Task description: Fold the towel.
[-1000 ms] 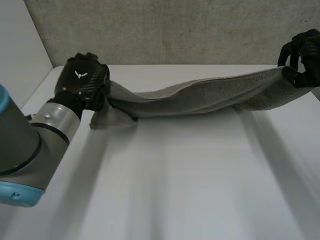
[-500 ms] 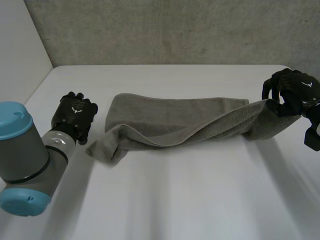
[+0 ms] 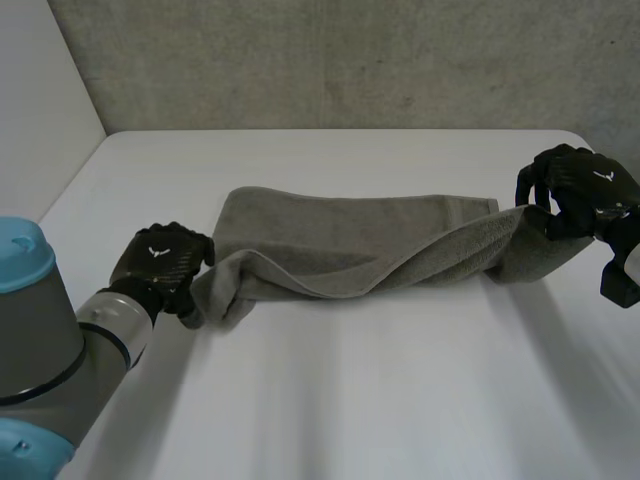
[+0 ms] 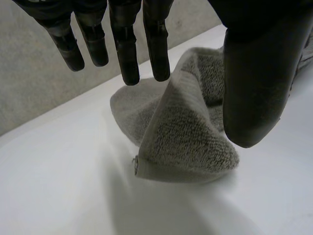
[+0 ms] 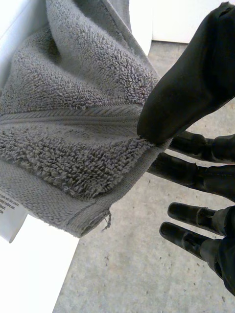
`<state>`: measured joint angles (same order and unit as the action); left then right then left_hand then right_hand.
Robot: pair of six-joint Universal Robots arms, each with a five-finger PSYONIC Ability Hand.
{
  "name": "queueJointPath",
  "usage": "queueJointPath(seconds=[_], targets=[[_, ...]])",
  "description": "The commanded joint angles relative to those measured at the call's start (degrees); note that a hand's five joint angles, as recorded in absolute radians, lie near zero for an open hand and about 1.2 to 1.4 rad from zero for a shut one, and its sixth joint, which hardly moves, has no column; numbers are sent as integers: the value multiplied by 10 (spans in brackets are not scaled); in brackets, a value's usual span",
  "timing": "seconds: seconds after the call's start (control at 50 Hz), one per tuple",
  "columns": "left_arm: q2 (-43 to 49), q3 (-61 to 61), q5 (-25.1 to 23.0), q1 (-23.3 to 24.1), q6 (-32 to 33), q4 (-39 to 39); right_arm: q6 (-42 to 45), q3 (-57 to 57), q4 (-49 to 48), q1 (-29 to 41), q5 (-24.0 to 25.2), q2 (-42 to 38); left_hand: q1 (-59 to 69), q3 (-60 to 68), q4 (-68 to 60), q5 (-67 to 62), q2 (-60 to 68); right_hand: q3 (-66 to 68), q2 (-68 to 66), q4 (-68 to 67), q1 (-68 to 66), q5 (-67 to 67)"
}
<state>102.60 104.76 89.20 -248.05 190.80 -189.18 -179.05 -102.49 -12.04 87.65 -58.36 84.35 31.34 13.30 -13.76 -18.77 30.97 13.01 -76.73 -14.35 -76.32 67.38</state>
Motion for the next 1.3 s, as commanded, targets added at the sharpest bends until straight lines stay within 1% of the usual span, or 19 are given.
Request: queueJointPath(seconds=[0.02, 0.16, 0.22, 0.24, 0.26, 0.3, 0.32, 0.44, 0.52, 0.54, 0.64, 0.68, 0.76, 0.78, 0.8, 0.88, 0.92, 1.06, 1.3], targets=[[82, -39, 5, -6, -1, -25, 0, 0, 0, 0, 0, -5, -33, -33, 38, 7, -29, -30, -33, 44, -37, 26], [123, -68, 7, -6, -2, -50, 6, -1, 1, 1, 0, -13, -21, -33, 38, -5, -17, -30, -33, 44, -37, 26], [129, -73, 5, -4, -3, -47, 16, -1, 1, 1, -1, -13, 36, -33, 38, -62, 40, -30, -33, 44, -37, 26], [129, -72, 3, -3, -4, -45, 21, -1, 0, 1, -1, -14, 136, -33, 38, -162, 140, -30, -33, 44, -37, 26], [129, -72, 3, -3, -4, -45, 21, -1, 0, 1, -1, -14, 137, -33, 38, -163, 141, -30, -33, 44, -37, 26], [125, -69, -2, -2, -16, -44, 27, 1, 1, 2, -2, -17, 458, -33, 38, -484, 462, -30, -33, 44, -37, 26], [122, -69, -7, -2, -27, -44, 28, 3, 1, 2, -2, -21, 486, -33, 38, -512, 490, -30, -33, 44, -37, 26], [86, -69, -35, -13, -54, -44, 27, 15, 9, 2, 3, -28, 487, -33, 38, -512, 490, -30, -33, 44, -37, 26], [50, -65, -53, -48, -52, -44, 37, 53, 80, 1, 12, -36, 487, -33, 38, -512, 490, -30, -33, 44, -37, 26], [35, -66, -56, -70, -52, -44, 37, 53, 80, 1, 12, -36, 487, -33, 38, -512, 490, -30, -33, 44, -37, 26], [4, -69, -64, -100, -43, -45, 106, 92, 152, 1, 10, -64, 487, -33, 38, -512, 490, -30, -33, 44, -37, 26], [3, -64, -67, -104, -40, -46, 181, 89, 172, 2, 2, -86, 487, -33, 38, -512, 490, -30, -33, 44, -37, 26], [9, -47, -74, -107, -39, -46, 209, 71, 170, 8, 1, -104, 487, -33, 38, -512, 490, -30, -33, 44, -37, 26], [14, -36, -75, -106, -38, -49, 209, 63, 161, 12, 1, -112, 487, -33, 38, -512, 490, -30, 80, 44, 76, -86], [14, -36, -75, -106, -38, -49, 210, 56, 146, 17, -3, -119, 487, -33, 38, -512, 490, -30, 133, 44, 129, -139], [29, -28, -75, -106, -38, -51, 211, 39, 111, 29, -21, -128, 487, -33, 38, -512, 490, -30, 174, 44, 169, -180], [30, -27, -75, -106, -38, -51, 216, 27, 85, 38, -54, -131, 487, -33, 38, -512, 490, -30, 224, 44, 220, -230], [30, -29, -76, -117, -38, -51, 217, 22, 75, 52, -108, -142, 487, -33, 38, -512, 490, -30, 278, 44, 274, -284], [38, -28, -75, -118, -38, -51, 224, 16, 114, 51, -117, -149, 487, -33, 38, -512, 490, -30, 300, 44, 296, -306]])
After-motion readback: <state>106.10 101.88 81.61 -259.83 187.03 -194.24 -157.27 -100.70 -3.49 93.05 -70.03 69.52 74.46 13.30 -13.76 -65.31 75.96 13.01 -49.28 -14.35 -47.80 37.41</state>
